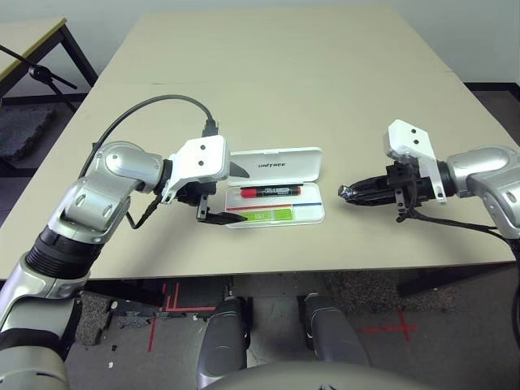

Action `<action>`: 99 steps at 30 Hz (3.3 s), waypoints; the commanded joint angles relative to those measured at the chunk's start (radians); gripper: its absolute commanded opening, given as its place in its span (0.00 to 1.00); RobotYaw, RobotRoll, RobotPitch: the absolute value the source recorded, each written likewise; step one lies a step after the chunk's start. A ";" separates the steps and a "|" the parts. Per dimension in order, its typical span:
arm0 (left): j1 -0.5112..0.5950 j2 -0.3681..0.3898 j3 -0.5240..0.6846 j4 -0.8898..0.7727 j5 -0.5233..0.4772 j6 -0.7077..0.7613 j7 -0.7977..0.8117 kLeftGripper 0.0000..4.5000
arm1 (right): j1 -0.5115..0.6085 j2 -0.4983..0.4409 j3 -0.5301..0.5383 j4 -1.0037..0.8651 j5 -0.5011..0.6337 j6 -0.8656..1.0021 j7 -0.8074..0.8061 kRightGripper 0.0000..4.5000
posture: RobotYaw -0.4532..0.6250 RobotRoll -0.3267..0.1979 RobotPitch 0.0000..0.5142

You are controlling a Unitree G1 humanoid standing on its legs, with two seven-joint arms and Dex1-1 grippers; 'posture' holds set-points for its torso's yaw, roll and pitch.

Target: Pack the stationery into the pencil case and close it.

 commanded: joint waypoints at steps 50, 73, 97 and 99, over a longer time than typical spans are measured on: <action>0.015 -0.020 0.028 -0.060 -0.074 0.082 0.024 1.00 | -0.061 0.194 0.152 0.123 -0.228 -0.214 0.002 0.99 | 0.36 0.62 0.23; 0.069 0.050 0.067 -0.001 -0.070 0.026 -0.005 1.00 | 0.031 -0.169 -0.216 0.042 0.167 0.115 0.182 0.99 | 0.35 0.62 0.22; -0.047 0.044 0.041 0.445 0.226 0.018 0.216 0.01 | 0.039 -0.136 -0.192 0.025 0.179 0.103 0.111 1.00 | 0.35 0.62 0.19; -0.055 0.037 0.038 0.464 0.238 0.014 0.222 0.01 | 0.039 -0.135 -0.192 0.022 0.179 0.104 0.109 1.00 | 0.34 0.62 0.19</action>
